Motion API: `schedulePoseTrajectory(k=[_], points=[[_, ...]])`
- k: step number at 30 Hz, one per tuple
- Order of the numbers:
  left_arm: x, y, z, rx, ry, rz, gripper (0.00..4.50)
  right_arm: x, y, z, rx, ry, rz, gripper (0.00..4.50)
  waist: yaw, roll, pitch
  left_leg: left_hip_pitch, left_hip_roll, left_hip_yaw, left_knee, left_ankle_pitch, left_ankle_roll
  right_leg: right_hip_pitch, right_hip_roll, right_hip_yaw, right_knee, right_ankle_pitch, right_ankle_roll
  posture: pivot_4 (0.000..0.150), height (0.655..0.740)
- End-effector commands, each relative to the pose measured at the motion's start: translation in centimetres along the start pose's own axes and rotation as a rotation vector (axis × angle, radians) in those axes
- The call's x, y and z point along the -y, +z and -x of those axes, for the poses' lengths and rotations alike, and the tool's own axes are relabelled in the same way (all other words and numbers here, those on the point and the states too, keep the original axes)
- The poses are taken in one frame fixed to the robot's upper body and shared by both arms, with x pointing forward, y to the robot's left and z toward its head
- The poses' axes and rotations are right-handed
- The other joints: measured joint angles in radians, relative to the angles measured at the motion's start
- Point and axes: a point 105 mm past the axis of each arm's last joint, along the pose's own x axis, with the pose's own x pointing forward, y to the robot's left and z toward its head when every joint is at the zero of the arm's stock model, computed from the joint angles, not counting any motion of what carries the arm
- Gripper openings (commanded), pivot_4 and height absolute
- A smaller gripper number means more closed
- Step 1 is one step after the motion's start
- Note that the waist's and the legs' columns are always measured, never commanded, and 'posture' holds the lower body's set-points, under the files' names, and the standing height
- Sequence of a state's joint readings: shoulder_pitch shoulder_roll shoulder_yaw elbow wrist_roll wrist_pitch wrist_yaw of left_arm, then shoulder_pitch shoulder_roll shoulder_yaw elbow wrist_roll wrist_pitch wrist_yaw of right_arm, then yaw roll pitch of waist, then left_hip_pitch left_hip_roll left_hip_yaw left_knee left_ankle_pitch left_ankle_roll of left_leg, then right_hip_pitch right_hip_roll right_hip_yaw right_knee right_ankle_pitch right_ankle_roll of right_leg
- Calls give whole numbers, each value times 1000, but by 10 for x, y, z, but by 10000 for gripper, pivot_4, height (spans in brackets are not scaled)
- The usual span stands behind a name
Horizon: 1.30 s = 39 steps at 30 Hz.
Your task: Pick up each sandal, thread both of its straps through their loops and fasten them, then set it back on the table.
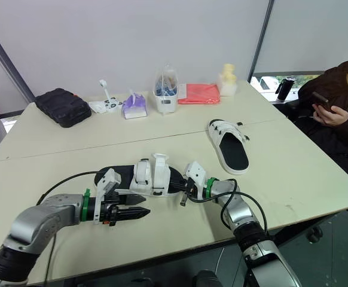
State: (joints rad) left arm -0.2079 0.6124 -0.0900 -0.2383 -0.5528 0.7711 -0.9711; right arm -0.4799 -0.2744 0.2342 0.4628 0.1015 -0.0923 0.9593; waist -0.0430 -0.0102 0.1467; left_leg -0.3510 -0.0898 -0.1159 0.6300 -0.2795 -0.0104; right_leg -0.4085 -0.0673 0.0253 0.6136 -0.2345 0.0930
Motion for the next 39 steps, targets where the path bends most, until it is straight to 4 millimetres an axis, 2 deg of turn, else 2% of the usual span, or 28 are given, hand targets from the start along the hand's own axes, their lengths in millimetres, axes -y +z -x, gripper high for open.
schedulePoseTrajectory(k=[1, 6, 17, 20, 22, 24, 30, 35, 39], points=[[-5, 10, -8, 40, 17, -77, 28419, -23, -42, -2, -154, 67, -82, 0, 0, 0, 0, 0, 0, 0, 0, 0, 0, 0, 0, 0, 0, 0, 0, 1500, 7400], [-11, 13, -15, 60, 36, -129, 28419, -23, -42, -1, -156, 67, -80, 0, 0, 0, 0, 0, 1, 0, -1, -1, -1, -1, 1, 0, 0, 1, 1, 1500, 7400], [-6, 23, -25, 94, -10, -115, 28419, -24, -43, -1, -157, 61, -86, 0, 1, 0, 0, 0, 1, 0, 0, -1, -1, -1, 1, 0, 0, 1, 1, 1500, 7400], [-9, 24, -26, 100, -1, -111, 19730, -25, -44, -1, -158, 59, -87, 0, 1, 0, 0, 0, 1, 0, 0, -1, -1, 0, 1, 0, 0, 1, 1, 1500, 7400], [-10, 24, -26, 103, 5, -103, 9209, -25, -44, 0, -158, 58, -88, 0, 0, 0, 0, 0, 1, 0, 0, -1, -1, -1, 1, 0, 0, 1, 1, 1500, 7400], [-11, 24, -26, 100, 9, -97, 723, -25, -44, 0, -157, 56, -89, 0, 0, 0, 0, 0, 1, 0, 0, -1, -1, -1, 1, 0, 0, 1, 1, 1500, 7400], [-5, 14, -23, 46, -34, -55, 723, -25, -45, 0, -159, 52, -91, 0, 0, 0, 0, -1, 1, 0, -1, -1, -1, -1, 2, 0, 0, 1, 1, 1500, 7400], [6, -8, -10, -55, -118, -13, 723, -24, -45, 1, -162, 51, -90, 0, -2, 1, 0, 0, 2, 0, -2, -1, -2, -2, 2, 0, 0, 1, 1, 1500, 7400], [19, -15, 1, -92, -188, 32, 723, -23, -45, 1, -165, 52, -89, 0, -2, 1, 0, 0, 2, 0, -1, -1, -2, -2, 3, 0, 0, 1, 0, 1500, 7400]])
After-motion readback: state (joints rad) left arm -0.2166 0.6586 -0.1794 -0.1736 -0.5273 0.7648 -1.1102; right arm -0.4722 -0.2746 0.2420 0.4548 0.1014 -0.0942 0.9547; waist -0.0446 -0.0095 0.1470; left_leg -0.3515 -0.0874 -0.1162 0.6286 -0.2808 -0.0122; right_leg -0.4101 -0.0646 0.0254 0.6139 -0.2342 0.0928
